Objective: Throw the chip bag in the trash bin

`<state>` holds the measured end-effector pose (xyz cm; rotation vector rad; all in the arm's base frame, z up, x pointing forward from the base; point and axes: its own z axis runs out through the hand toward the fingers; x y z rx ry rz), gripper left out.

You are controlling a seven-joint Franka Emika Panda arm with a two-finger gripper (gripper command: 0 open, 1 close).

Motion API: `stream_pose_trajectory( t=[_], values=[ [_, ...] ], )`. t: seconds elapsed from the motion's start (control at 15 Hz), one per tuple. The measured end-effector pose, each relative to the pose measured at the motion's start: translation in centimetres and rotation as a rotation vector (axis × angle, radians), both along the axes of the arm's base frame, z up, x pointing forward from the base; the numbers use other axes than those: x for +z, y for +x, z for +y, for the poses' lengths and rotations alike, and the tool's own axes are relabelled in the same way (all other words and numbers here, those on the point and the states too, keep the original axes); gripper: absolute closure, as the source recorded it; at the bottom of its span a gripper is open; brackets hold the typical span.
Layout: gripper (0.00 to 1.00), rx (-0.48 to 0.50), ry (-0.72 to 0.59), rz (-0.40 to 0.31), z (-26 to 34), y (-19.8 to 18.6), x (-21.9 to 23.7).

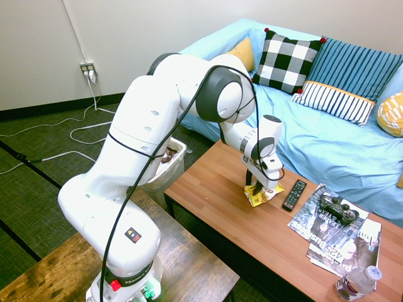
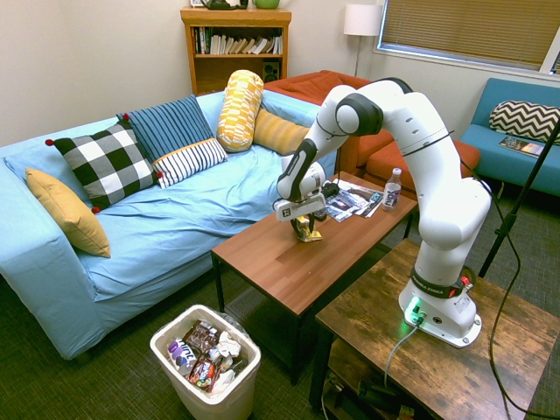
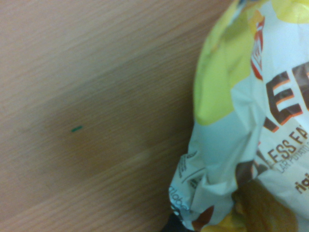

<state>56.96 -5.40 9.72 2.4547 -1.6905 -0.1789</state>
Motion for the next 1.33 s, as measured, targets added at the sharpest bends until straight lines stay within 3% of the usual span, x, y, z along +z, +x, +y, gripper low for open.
stream_pose_trajectory(
  t=[0.47,0.73,1.07,1.33],
  values=[
    [1.00,-0.021,0.018,-0.048,-0.4,-0.8,0.1],
    [1.00,0.022,0.059,-0.142,1.4,-1.5,6.2],
    [1.00,0.251,0.068,-0.260,13.9,-4.5,17.6],
    [1.00,0.432,0.076,-0.263,27.4,-8.8,19.5]
  ],
)
